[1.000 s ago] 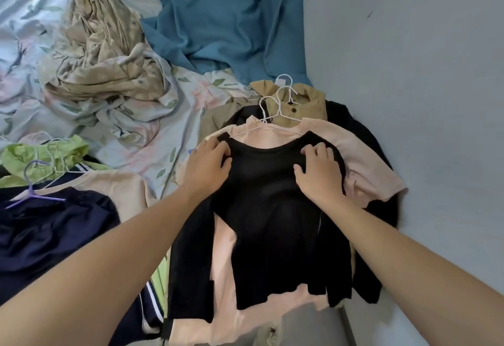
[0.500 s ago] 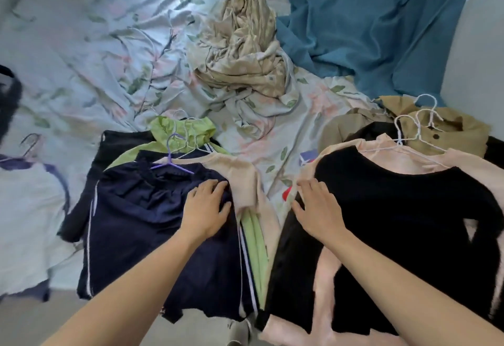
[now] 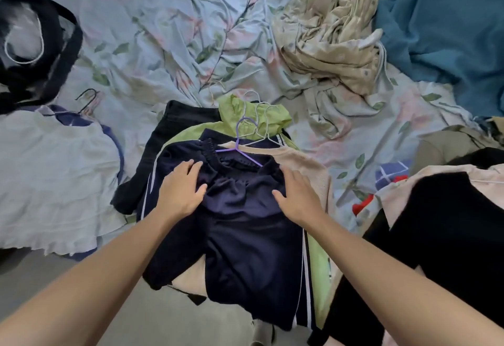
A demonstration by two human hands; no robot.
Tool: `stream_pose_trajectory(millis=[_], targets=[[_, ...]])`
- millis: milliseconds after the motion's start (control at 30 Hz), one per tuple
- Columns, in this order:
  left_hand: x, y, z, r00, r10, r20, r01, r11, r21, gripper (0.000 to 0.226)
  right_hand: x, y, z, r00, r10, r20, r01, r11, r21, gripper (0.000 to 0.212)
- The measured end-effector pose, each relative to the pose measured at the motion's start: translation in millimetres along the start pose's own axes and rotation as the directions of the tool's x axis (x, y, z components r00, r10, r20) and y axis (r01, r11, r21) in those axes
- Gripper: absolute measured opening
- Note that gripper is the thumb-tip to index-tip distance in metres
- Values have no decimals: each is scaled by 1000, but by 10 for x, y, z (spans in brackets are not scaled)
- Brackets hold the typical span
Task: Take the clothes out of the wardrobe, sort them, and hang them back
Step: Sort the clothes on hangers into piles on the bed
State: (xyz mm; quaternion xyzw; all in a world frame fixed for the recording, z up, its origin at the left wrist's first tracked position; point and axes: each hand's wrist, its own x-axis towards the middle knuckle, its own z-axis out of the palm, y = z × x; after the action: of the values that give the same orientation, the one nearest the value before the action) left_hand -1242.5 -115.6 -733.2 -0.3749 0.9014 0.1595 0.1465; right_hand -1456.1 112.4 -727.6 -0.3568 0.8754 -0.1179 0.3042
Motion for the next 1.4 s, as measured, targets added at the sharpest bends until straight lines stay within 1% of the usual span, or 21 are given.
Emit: stream_pose_trajectory(millis=[100,200,267,333,400,467,533,633,800,933,1033,1133,1267,1400], targets=[[197,-54,-9,999,-24,20,26,995,-101,71,201,-18,102,999,49,22,-49,999,10,79],[289,-72,38,992,12,129,4,992,-124,71,378,-14,155,994,102,44,-103,994,29,82],[317,-98,89,984,23,176,2,990,-139,71,461,-59,191,991,130,16,-131,991,38,77],[343,-120,119,982,20,186,9,988,-152,72,536,-101,245,987,163,-5,-162,987,18,66],[363,-121,126,985,19,169,4,990,-138,72,583,-123,283,983,183,2,-183,983,2,52],[412,-106,119,990,19,142,-3,994,-112,72,600,-132,314,981,191,24,-191,982,4,45],[475,-92,107,992,14,126,-3,996,-92,72,593,-141,329,985,172,29,-171,985,-22,40],[563,-89,87,988,9,156,4,997,-81,68,585,-152,317,988,150,37,-148,988,-44,34],[613,-69,126,983,10,184,0,999,-54,68,611,-169,305,983,135,125,-137,991,8,30],[623,-41,134,982,0,190,5,1000,-22,69,585,-168,315,993,74,87,-78,996,42,19],[611,-36,145,981,-4,193,5,1000,-5,70,506,-184,326,996,63,66,-68,995,72,19],[588,-23,150,979,-4,205,0,1000,19,73,461,-174,359,999,51,10,-52,999,16,18],[532,-10,176,976,-10,217,6,1000,20,77,464,-198,332,990,98,102,-106,992,74,26],[421,-6,213,983,4,183,0,1000,-21,83,381,-241,332,991,95,95,-109,983,147,37]])
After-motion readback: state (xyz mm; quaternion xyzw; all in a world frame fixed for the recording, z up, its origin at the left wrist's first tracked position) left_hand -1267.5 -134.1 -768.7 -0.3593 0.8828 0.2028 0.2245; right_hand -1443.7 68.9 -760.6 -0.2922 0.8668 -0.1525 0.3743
